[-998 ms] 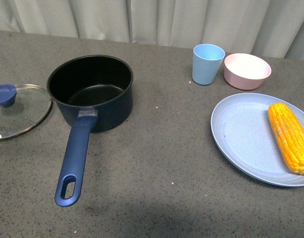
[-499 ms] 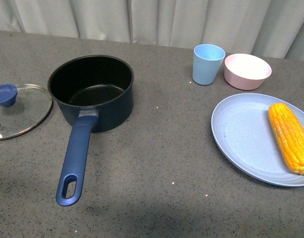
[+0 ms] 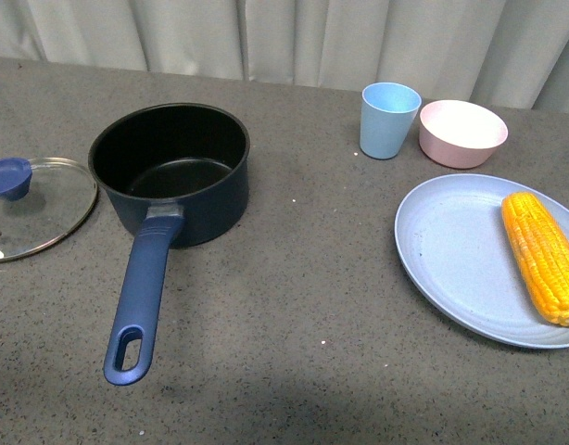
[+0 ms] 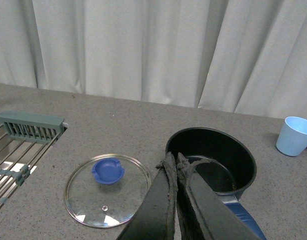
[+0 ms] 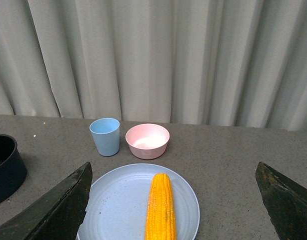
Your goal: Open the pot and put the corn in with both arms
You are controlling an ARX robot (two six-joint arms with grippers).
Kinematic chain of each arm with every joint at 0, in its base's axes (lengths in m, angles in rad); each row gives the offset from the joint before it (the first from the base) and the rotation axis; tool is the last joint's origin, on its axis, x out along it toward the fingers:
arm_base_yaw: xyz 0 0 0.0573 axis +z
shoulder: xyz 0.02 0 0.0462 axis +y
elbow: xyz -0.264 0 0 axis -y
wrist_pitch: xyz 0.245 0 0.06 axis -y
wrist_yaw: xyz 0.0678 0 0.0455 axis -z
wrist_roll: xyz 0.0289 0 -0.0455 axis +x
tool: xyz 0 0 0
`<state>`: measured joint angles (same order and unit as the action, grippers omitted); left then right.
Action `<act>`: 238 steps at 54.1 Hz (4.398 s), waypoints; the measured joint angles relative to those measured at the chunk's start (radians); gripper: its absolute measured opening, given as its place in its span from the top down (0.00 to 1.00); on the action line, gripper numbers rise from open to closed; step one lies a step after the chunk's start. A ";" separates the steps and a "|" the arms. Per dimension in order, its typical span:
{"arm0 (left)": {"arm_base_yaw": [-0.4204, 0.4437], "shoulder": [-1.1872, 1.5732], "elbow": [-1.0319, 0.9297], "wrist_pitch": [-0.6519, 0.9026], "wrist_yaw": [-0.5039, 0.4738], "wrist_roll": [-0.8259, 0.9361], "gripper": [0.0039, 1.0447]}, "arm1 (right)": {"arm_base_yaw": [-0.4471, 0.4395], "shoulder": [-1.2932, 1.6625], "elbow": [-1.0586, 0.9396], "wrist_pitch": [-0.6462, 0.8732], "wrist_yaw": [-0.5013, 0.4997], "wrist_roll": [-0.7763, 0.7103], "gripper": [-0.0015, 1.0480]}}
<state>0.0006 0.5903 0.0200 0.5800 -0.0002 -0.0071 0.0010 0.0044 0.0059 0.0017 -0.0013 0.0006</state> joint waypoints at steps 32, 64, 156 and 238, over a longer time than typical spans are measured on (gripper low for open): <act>0.000 -0.298 0.000 -0.283 0.000 0.000 0.96 | 0.000 0.000 0.000 0.000 0.000 0.000 0.09; 0.000 -0.584 0.000 -0.577 0.000 0.000 0.96 | 0.000 0.000 0.000 0.000 0.000 0.000 0.09; 0.000 -0.586 0.000 -0.578 0.000 0.002 0.06 | 0.092 2.049 0.830 0.211 0.136 0.121 0.58; 0.000 -0.586 0.000 -0.578 0.000 0.002 0.06 | 0.613 2.385 1.723 -0.042 -0.336 0.653 0.67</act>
<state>0.0002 0.0040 0.0196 0.0021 -0.0002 -0.0048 0.6144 2.3898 1.7290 -0.0402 -0.3374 0.6533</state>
